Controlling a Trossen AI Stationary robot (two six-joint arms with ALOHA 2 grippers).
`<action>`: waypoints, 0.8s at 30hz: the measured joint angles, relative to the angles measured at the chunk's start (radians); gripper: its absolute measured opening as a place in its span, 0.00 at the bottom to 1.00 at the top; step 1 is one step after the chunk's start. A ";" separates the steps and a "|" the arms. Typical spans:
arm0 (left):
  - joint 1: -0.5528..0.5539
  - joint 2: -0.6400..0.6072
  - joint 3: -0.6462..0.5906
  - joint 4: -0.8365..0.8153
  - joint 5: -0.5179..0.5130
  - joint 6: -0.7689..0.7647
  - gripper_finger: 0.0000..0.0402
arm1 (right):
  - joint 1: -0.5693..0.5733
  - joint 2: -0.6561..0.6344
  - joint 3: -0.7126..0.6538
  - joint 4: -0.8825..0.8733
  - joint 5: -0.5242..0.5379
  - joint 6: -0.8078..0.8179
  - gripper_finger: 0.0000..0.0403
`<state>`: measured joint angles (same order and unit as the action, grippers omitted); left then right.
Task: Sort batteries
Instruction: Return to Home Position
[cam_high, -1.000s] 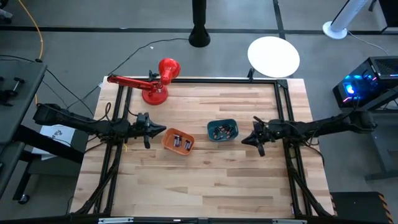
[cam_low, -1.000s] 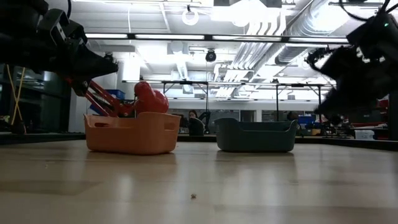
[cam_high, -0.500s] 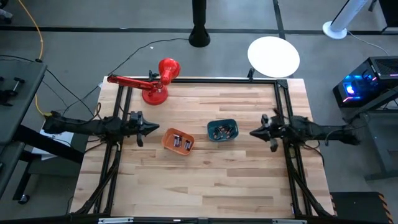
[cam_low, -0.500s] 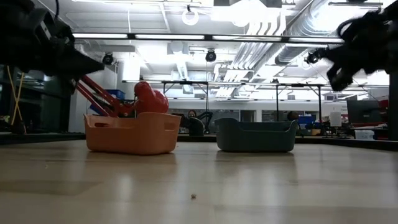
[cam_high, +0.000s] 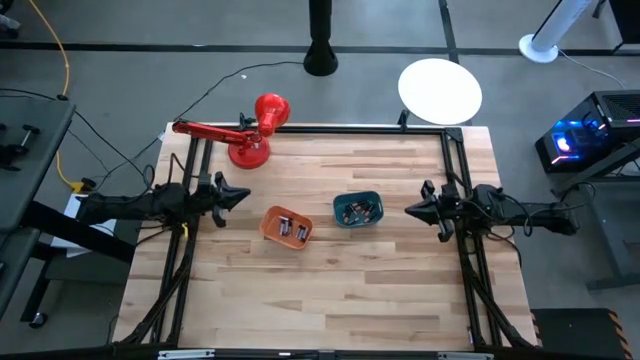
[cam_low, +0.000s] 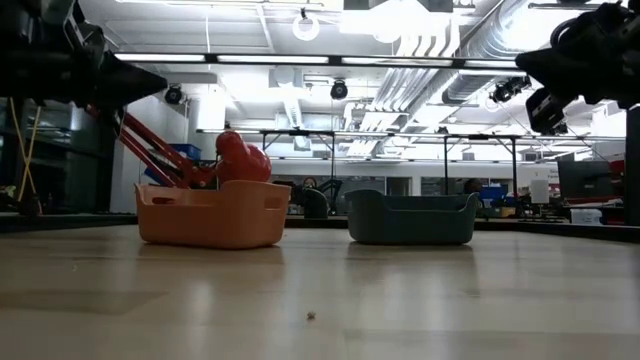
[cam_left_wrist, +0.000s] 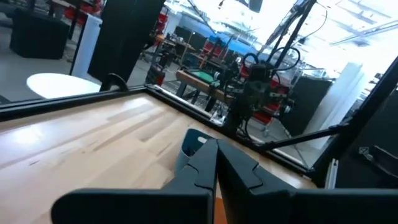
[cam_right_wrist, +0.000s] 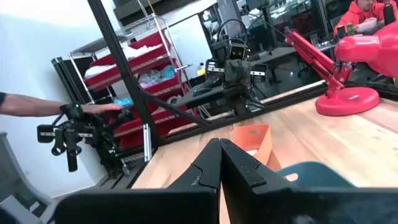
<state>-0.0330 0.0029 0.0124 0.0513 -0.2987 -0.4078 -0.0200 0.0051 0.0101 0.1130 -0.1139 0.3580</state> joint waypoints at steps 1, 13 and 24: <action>0.000 0.001 0.000 -0.001 0.001 0.000 0.01 | 0.000 0.000 0.000 -0.004 0.000 0.000 0.00; -0.072 0.000 0.000 -0.009 0.056 0.169 0.01 | 0.000 0.002 0.000 -0.044 0.000 0.000 0.00; -0.059 0.008 -0.001 -0.008 0.297 0.391 0.01 | 0.000 0.002 0.000 -0.082 -0.001 0.000 0.00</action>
<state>-0.0921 0.0105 0.0119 0.0430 -0.0019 -0.0164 -0.0200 0.0073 0.0101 0.0311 -0.1146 0.3580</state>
